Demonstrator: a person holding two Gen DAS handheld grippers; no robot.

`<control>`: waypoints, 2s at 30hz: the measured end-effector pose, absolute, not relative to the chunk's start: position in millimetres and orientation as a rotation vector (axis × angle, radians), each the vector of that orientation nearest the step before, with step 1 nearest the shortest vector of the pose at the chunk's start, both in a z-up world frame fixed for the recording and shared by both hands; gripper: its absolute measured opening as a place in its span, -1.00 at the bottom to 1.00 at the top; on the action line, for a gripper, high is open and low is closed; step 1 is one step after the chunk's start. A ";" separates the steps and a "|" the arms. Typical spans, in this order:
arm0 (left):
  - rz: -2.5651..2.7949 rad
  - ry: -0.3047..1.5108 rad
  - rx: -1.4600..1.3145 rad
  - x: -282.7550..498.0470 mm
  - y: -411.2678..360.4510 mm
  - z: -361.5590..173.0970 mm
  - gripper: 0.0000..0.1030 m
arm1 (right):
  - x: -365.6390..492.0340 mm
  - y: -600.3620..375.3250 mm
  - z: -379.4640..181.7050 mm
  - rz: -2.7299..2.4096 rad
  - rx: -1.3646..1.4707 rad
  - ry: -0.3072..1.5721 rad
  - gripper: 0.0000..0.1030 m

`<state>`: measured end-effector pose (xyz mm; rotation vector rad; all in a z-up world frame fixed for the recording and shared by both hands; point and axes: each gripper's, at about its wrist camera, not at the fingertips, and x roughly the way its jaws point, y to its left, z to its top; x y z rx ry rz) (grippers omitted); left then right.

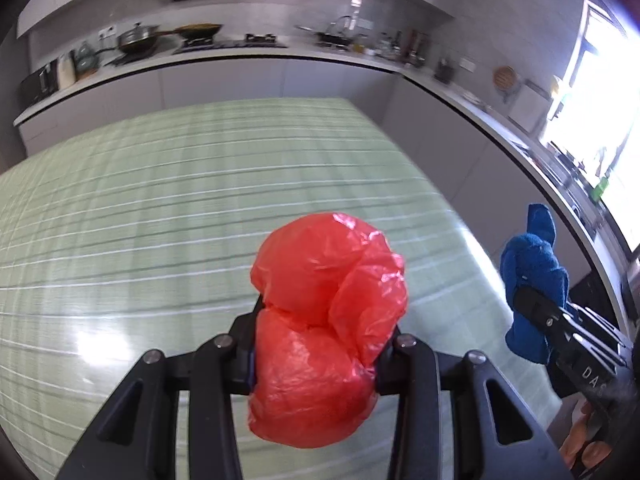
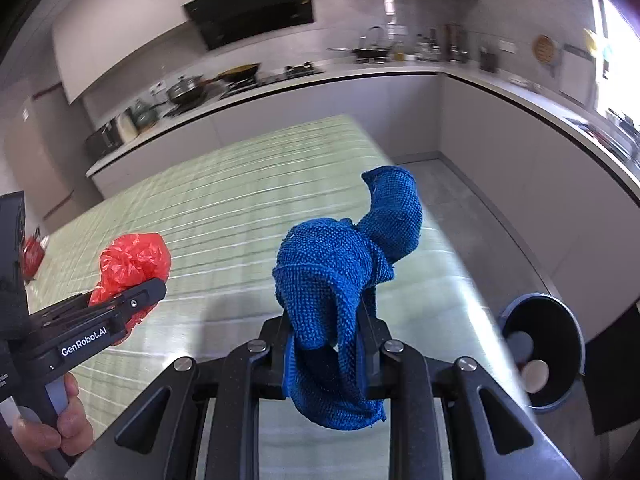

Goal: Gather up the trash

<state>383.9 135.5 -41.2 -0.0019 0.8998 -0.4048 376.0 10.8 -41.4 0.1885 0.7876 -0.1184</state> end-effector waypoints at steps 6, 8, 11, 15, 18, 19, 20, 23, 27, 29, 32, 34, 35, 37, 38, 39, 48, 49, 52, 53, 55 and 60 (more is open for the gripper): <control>-0.412 0.879 0.018 351.2 36.0 -37.9 -0.20 | 326.2 -97.4 -43.3 -0.129 0.216 0.758 -0.53; -0.400 0.886 -0.001 337.3 -3.6 -39.6 -0.20 | 312.6 -134.0 -45.8 -0.119 0.213 0.754 -0.53; -0.413 0.906 -0.021 321.9 -52.1 -43.7 -0.20 | 291.4 -197.6 -50.1 -0.122 0.192 0.771 -0.53; -0.450 0.944 -0.021 311.8 -107.4 -46.8 -0.20 | 263.3 -274.0 -57.3 -0.158 0.178 0.797 -0.53; -0.477 0.968 0.013 303.2 -149.3 -54.1 -0.20 | 252.2 -312.3 -65.5 -0.177 0.209 0.819 -0.53; -0.487 0.984 0.020 302.9 -159.9 -58.1 -0.20 | 249.7 -322.0 -68.8 -0.182 0.215 0.825 -0.53; -0.493 0.999 0.031 302.6 -171.1 -63.1 -0.20 | 248.4 -331.8 -73.5 -0.186 0.221 0.835 -0.53; -0.475 1.035 0.064 301.1 -197.0 -83.2 -0.20 | 254.4 -352.3 -92.0 -0.182 0.239 0.876 -0.53; -0.418 1.092 0.093 314.6 -216.2 -114.5 -0.19 | 275.1 -366.3 -129.8 -0.144 0.253 0.948 -0.52; -0.390 1.111 0.105 324.8 -221.9 -127.4 -0.18 | 277.9 -370.2 -145.2 -0.126 0.260 0.972 -0.52; -0.367 1.136 0.121 335.9 -230.0 -142.3 -0.16 | 282.7 -372.4 -169.4 -0.095 0.265 1.012 -0.46; -0.357 1.143 0.129 342.5 -234.3 -150.0 -0.15 | 285.4 -380.4 -181.8 -0.092 0.280 1.018 -0.45; -0.353 1.145 0.132 343.5 -239.6 -153.2 -0.15 | 288.3 -381.3 -184.4 -0.089 0.283 1.020 -0.34; -0.354 1.153 0.128 351.0 -249.6 -158.7 -0.05 | 294.1 -381.6 -191.3 -0.082 0.282 1.032 0.01; -0.352 1.154 0.130 347.1 -254.1 -163.7 0.05 | 296.5 -384.9 -193.7 -0.099 0.269 1.033 0.24; -0.343 1.156 0.137 348.9 -260.1 -168.0 0.24 | 296.1 -385.7 -194.6 -0.118 0.262 1.025 0.29; -0.329 1.127 0.169 335.1 -269.0 -148.5 0.49 | 271.5 -411.9 -165.9 -0.207 0.277 0.925 0.30; -0.321 1.103 0.167 329.3 -265.3 -135.1 0.49 | 269.5 -410.8 -159.4 -0.210 0.278 0.925 0.30; -0.308 1.063 0.135 312.7 -248.5 -100.3 0.49 | 255.6 -406.7 -135.8 -0.207 0.277 0.910 0.30; -0.302 1.050 0.126 307.9 -240.9 -91.4 0.50 | 252.5 -405.8 -131.1 -0.205 0.272 0.908 0.30; -0.306 1.019 0.104 291.7 -224.3 -67.7 0.51 | 240.8 -397.2 -115.0 -0.194 0.264 0.898 0.30; -0.288 0.894 0.078 221.5 -164.0 -11.6 0.74 | 199.0 -365.2 -77.1 -0.156 0.274 0.836 0.30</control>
